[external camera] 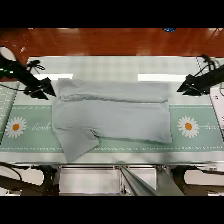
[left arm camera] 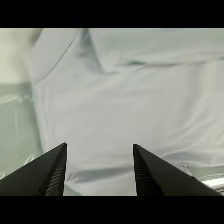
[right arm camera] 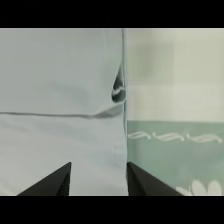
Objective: Fold the shirts.
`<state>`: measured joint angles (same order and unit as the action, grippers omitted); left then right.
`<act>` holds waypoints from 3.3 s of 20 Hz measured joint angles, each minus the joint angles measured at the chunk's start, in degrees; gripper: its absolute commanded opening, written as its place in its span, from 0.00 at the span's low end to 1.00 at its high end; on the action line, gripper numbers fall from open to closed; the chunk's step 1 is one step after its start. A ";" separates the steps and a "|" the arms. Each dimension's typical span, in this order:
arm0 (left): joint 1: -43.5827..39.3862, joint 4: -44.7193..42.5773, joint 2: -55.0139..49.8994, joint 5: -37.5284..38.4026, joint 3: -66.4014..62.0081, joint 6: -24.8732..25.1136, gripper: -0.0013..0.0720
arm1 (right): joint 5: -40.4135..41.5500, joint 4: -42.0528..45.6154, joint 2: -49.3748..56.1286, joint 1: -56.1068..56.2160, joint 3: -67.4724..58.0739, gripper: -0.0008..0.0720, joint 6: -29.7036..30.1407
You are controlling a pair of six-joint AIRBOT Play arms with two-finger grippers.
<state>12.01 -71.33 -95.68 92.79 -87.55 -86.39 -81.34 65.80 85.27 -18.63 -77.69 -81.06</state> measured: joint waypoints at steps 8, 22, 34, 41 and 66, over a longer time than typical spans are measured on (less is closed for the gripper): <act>14.25 5.64 26.73 -9.68 28.30 2.40 0.70 | 10.34 -6.01 -27.10 -3.21 28.13 0.57 2.97; 22.12 13.73 37.77 -18.45 61.68 9.73 0.70 | 9.86 -13.55 -37.73 -3.43 40.72 0.57 5.62; 10.60 20.63 31.69 -29.75 65.90 12.81 0.05 | 9.62 -19.28 -37.92 -5.99 40.54 0.57 4.96; 6.69 19.30 30.16 -29.03 62.23 12.85 0.05 | 3.76 -1.90 -38.62 -14.71 46.21 0.57 -1.99; 6.27 20.83 30.08 -25.51 56.06 13.00 0.05 | 14.78 -13.64 -21.75 -2.19 46.88 0.04 4.83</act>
<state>18.28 -50.50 -65.60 67.29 -31.48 -73.38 -66.57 52.16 63.53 -20.82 -30.81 -76.23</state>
